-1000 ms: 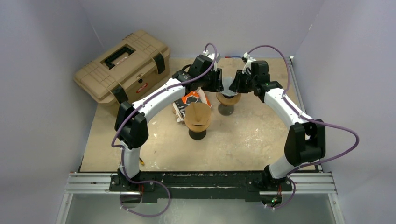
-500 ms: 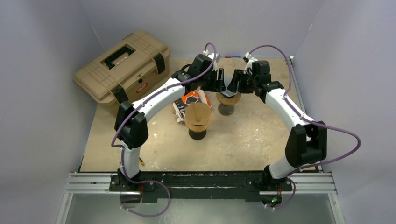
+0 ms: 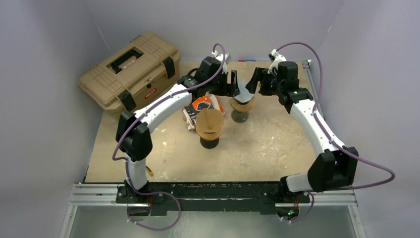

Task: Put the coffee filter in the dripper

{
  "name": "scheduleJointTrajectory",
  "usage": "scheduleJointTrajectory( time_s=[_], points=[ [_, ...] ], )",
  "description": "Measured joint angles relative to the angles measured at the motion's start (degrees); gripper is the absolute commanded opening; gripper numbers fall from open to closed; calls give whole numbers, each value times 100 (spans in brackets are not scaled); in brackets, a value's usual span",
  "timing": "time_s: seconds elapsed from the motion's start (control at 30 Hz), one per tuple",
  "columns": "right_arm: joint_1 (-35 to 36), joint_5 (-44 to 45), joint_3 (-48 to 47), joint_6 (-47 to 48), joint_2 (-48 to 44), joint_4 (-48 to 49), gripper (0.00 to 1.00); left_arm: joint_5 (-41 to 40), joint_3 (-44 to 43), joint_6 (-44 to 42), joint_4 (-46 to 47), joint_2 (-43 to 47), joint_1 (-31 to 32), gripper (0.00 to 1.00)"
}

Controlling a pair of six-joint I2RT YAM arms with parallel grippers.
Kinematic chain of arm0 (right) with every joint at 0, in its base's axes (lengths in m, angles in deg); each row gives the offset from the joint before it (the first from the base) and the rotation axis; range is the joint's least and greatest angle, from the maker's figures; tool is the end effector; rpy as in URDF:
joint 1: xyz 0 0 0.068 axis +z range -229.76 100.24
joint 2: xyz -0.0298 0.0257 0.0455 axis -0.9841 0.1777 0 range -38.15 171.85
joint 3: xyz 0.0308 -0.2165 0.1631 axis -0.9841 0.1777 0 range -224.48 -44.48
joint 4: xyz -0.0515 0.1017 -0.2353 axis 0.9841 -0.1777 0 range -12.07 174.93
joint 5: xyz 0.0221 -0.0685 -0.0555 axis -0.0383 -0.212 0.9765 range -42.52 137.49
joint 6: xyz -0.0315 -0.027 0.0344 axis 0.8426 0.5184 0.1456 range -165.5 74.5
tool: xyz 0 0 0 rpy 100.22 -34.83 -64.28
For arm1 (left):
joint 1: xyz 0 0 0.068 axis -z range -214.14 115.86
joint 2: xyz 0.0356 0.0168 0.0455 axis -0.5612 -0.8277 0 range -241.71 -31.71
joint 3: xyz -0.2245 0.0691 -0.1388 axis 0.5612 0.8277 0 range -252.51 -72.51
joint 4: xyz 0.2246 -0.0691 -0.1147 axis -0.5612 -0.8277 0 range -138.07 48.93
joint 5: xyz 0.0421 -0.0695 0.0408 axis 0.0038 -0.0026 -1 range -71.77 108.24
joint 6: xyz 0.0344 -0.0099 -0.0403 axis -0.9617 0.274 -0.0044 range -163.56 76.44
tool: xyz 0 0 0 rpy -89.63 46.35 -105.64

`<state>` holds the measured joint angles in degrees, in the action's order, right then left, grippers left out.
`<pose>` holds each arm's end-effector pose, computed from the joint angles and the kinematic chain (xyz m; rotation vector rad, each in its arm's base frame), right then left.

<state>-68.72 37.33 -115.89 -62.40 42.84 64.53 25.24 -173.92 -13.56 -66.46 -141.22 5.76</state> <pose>0.3174 0.0683 0.3382 -0.0004 2.1212 0.4781 0.3428 -0.2923 0.3269 0.2702 2.2555 -0.8130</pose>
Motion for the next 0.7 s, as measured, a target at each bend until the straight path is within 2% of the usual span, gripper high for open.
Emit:
scheduleJointTrajectory(
  time_s=[0.33,0.7],
  points=[
    [-669,-1021,138,-199,-457,221,81,302,765,229,763,752,-302,70],
    [-1023,-2122,669,-411,-435,522,77,614,1012,348,931,761,-455,64]
  ],
)
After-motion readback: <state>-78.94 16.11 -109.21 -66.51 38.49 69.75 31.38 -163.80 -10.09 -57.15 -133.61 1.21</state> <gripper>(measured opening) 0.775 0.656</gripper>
